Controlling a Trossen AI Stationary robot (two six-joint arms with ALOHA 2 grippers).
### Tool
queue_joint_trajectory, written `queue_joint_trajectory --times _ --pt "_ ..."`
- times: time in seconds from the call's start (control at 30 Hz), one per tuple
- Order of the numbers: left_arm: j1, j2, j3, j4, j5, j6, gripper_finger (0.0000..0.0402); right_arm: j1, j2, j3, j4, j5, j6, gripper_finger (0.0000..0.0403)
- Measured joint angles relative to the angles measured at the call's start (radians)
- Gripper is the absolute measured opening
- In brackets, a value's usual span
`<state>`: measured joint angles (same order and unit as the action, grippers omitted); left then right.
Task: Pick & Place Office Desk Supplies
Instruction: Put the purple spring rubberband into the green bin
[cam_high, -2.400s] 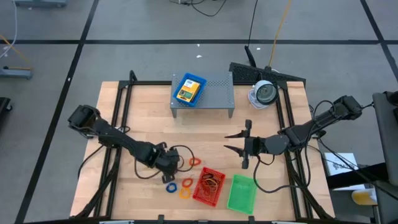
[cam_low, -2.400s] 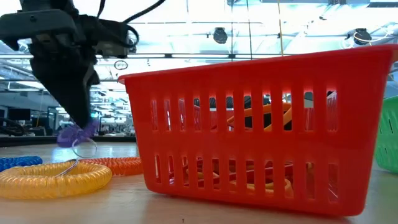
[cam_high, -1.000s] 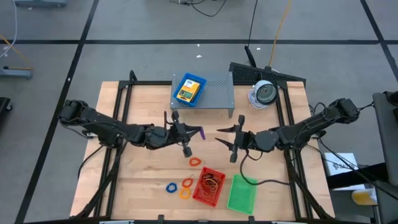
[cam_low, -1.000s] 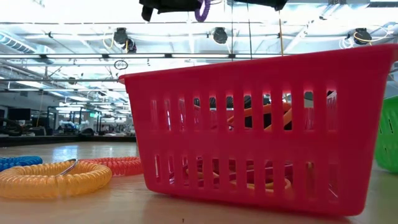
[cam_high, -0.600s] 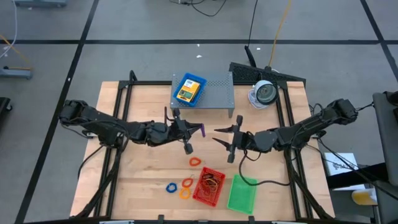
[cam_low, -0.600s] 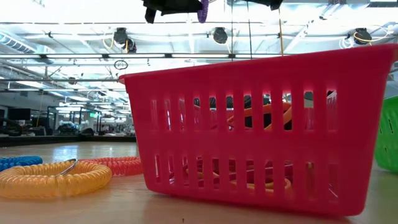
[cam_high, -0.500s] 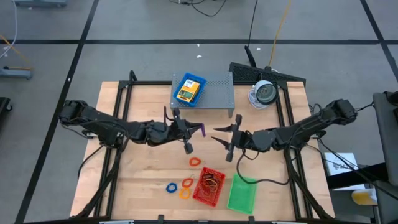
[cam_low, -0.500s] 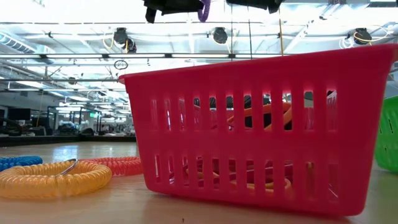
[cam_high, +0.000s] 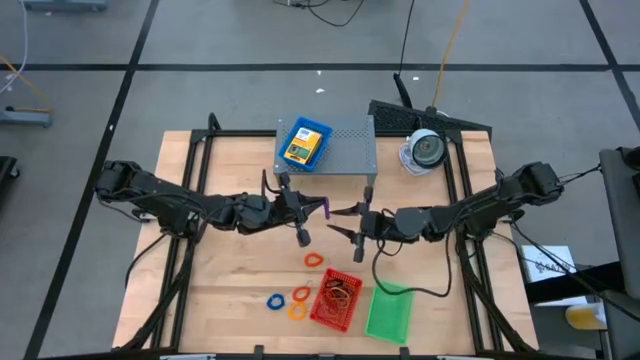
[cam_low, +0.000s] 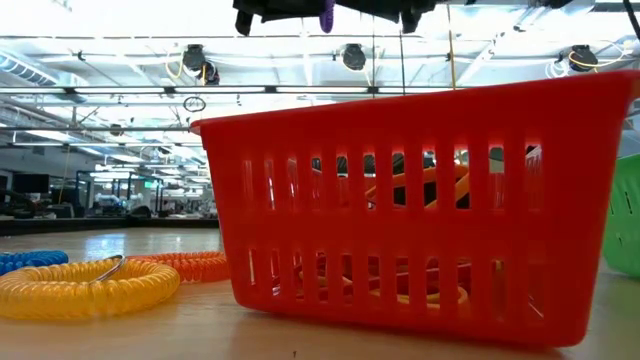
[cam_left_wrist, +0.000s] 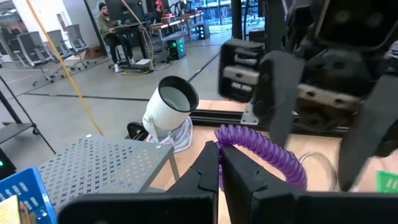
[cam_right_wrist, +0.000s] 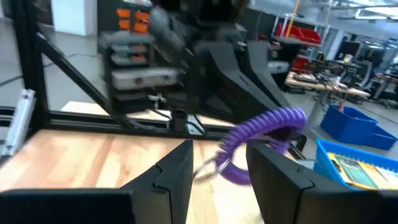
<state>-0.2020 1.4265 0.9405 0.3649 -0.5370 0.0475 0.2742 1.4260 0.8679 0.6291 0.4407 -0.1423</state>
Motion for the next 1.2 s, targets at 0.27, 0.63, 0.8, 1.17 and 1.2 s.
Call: queue_joint_trajectory --times 0.27,0.63,0.8,1.17,1.2 --pt "0.000 0.000 0.000 0.007 0.041 0.000 0.0006 -0.031 0.048 0.000 0.046 0.000 0.000 0.0141" --pt "0.000 0.000 0.000 0.004 0.041 0.001 0.0008 -0.040 0.058 0.000 0.052 0.000 -0.038 0.0095" --pt "0.000 0.000 0.000 0.003 0.042 0.000 0.0018 -0.039 0.058 0.000 0.050 0.000 -0.062 0.0024" --pt "0.000 0.000 0.000 0.002 0.080 -0.023 0.0086 -0.039 0.058 0.000 0.047 -0.005 -0.064 0.0013" --pt "0.000 0.000 0.000 0.002 0.100 -0.021 0.0086 -0.039 0.058 0.000 0.047 -0.011 -0.064 0.0010"
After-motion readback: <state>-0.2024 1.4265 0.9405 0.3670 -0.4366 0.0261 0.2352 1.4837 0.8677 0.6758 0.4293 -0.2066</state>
